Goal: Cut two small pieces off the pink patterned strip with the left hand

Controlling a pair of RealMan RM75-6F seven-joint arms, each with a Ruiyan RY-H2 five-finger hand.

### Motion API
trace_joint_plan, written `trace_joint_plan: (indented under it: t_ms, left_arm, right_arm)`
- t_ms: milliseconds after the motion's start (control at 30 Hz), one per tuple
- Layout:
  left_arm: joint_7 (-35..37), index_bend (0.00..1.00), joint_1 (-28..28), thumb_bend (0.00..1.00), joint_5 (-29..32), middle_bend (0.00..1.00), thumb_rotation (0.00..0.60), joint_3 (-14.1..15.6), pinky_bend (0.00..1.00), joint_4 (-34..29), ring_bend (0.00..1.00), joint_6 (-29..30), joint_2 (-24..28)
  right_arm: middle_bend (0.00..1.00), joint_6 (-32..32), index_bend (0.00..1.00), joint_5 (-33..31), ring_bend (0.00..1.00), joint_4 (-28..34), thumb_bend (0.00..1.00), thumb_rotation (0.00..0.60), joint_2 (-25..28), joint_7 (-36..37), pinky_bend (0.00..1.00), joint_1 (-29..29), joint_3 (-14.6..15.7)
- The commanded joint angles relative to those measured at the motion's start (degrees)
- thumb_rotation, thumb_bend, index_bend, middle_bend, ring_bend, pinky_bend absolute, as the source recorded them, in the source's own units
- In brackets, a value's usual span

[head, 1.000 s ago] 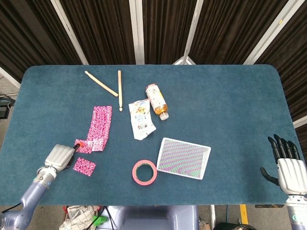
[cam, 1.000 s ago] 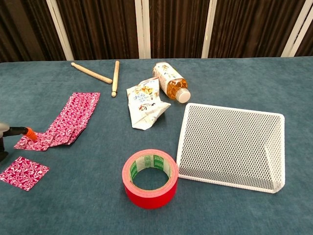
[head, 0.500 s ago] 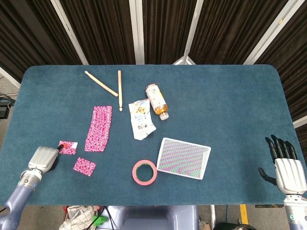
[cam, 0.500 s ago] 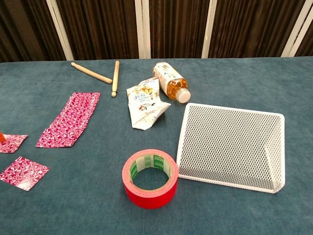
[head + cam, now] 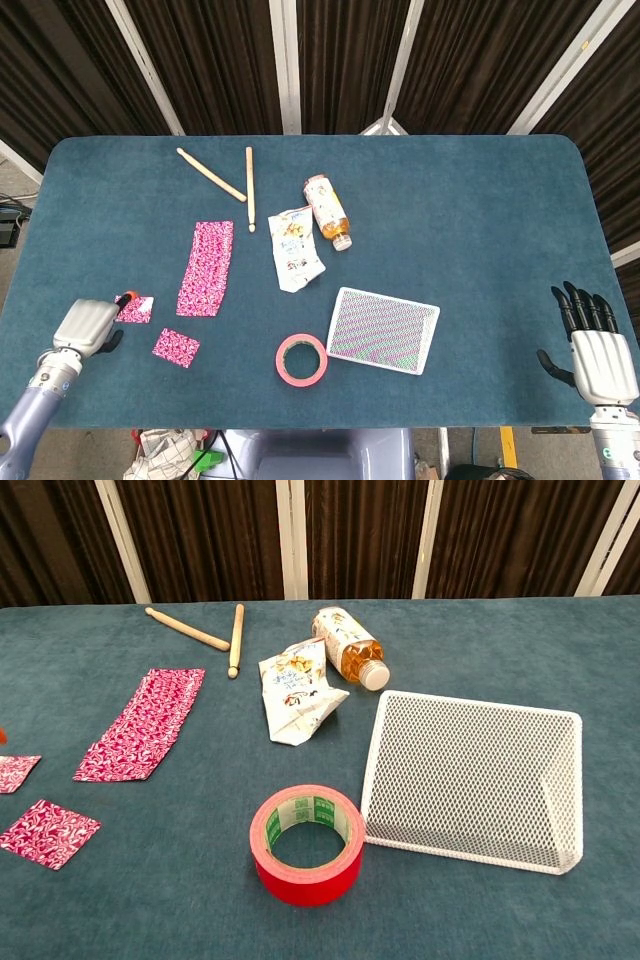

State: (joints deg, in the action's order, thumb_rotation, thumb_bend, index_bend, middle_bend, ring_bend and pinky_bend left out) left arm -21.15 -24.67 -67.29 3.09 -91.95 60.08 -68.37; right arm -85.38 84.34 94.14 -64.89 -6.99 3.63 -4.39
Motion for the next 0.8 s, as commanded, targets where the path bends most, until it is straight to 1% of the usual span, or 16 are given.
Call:
trace_joint_plan:
  t_ms: [33,100,133,200,267,300,333,367,433,567,667,800]
  left_arm:
    - [5.4,0.19,1.9,0.53,-6.9,0.74,0.6,-0.4,0.6,-5.2,0.59,5.6,4.3]
    - [7.5,0.19,3.0,0.52,-10.5,0.72,0.6,-0.1,0.59,-7.3,0.58,8.5,6.2]
    - [8.7,0.19,3.8,0.51,-12.3,0.7,0.6,0.2,0.58,-8.6,0.56,10.2,7.3]
    - [9.9,0.18,5.1,0.47,-14.2,0.63,0.6,0.8,0.55,-10.1,0.5,12.3,8.6]
    - [10.5,0.17,7.4,0.39,-15.7,0.52,0.6,1.9,0.48,-11.7,0.41,15.3,9.9]
    - [10.2,0.17,8.9,0.36,-16.0,0.48,0.6,2.5,0.45,-12.3,0.38,16.9,10.2]
    - [9.9,0.17,10.0,0.32,-16.1,0.42,0.6,2.8,0.4,-12.6,0.33,18.3,10.1]
    - [10.4,0.16,12.4,0.3,-16.0,0.36,0.6,3.3,0.35,-12.3,0.28,21.3,9.4]
    - [12.0,0.15,14.9,0.28,-16.6,0.28,0.6,3.4,0.28,-11.1,0.21,24.8,7.9]
    - [14.3,0.13,18.0,0.21,-17.8,0.12,0.6,2.6,0.19,-8.4,0.05,29.6,5.8]
    - [14.9,0.12,19.2,0.19,-19.9,0.06,0.6,1.4,0.17,-6.0,0.0,33.1,4.5]
    - [15.2,0.12,20.1,0.18,-21.1,0.05,0.6,0.8,0.16,-4.2,0.0,34.4,4.1]
  right_arm:
    - [0.05,0.0,0.02,0.0,0.08,0.0,0.27,0.6,0.0,0.1,0.09,0.0,0.0]
    - [0.05,-0.1,0.02,0.1,0.08,0.1,0.27,0.6,0.0,0.1,0.09,0.0,0.0]
    - [0.05,-0.2,0.02,0.2,0.08,0.1,0.27,0.6,0.1,0.2,0.09,-0.1,0.0]
    - [0.05,-0.3,0.02,0.2,0.08,0.2,0.27,0.6,0.1,0.2,0.09,-0.1,0.1]
    - [0.05,-0.4,0.02,0.3,0.08,0.3,0.27,0.6,0.2,0.3,0.09,-0.1,0.0]
    - [0.05,-0.4,0.02,0.2,0.08,0.2,0.27,0.6,0.2,0.4,0.09,-0.2,0.0]
    - [0.05,-0.5,0.02,0.2,0.08,0.3,0.27,0.6,0.3,0.5,0.09,-0.2,0.0]
    - [0.05,-0.5,0.02,0.3,0.08,0.4,0.27,0.6,0.4,0.8,0.09,-0.2,0.0]
    - [0.05,-0.3,0.02,0.2,0.08,0.6,0.27,0.6,0.7,1.2,0.09,-0.3,0.2]
    - [0.05,-0.2,0.01,0.4,0.08,0.9,0.27,0.6,1.2,1.8,0.09,-0.3,0.3]
    - [0.05,-0.4,0.01,0.7,0.08,0.9,0.27,0.6,1.5,2.0,0.09,-0.4,0.4]
    - [0.05,-0.6,0.01,2.0,0.08,0.5,0.27,0.6,1.8,2.6,0.09,-0.3,0.7]
